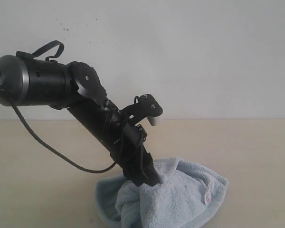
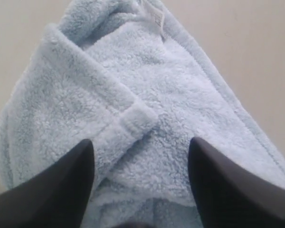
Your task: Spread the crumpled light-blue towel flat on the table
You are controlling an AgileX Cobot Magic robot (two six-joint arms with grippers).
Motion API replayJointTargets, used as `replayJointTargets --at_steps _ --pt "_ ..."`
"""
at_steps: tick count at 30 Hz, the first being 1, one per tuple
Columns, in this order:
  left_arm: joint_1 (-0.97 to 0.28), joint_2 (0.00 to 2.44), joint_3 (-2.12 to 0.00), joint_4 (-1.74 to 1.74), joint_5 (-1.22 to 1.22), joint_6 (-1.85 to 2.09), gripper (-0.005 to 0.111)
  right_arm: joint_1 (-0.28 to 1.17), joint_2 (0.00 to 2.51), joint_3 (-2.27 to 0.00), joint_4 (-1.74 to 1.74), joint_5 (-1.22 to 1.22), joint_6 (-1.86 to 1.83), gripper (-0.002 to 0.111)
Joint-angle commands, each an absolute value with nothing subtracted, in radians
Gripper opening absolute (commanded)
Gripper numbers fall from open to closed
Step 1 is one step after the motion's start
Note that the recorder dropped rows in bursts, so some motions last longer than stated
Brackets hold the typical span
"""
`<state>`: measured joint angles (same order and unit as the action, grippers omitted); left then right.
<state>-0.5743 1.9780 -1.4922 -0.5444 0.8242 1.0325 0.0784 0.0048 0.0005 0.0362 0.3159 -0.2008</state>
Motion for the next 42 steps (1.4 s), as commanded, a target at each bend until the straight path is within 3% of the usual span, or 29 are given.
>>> replayJointTargets --at_steps 1,12,30,38,40,42 --pt "-0.579 2.005 -1.490 -0.563 0.791 1.052 0.057 0.079 0.000 0.000 0.038 0.304 -0.200 0.000" --pt "-0.579 2.096 -1.490 -0.550 0.627 1.094 0.057 0.079 0.000 0.000 0.038 0.304 -0.200 0.000" --pt "-0.579 2.064 -1.490 -0.550 0.736 1.188 0.057 0.079 0.000 0.000 0.038 0.304 -0.200 0.000" --pt "-0.579 2.091 -1.490 -0.552 0.589 1.235 0.057 0.079 0.000 0.000 0.038 0.304 -0.200 0.000" --pt "-0.579 2.100 -1.490 -0.561 0.568 1.235 0.048 0.079 0.000 0.000 0.038 0.304 -0.200 0.000" --pt "-0.579 2.100 -1.490 -0.564 0.565 1.235 0.019 0.079 0.000 0.000 0.038 0.304 -0.200 0.000"
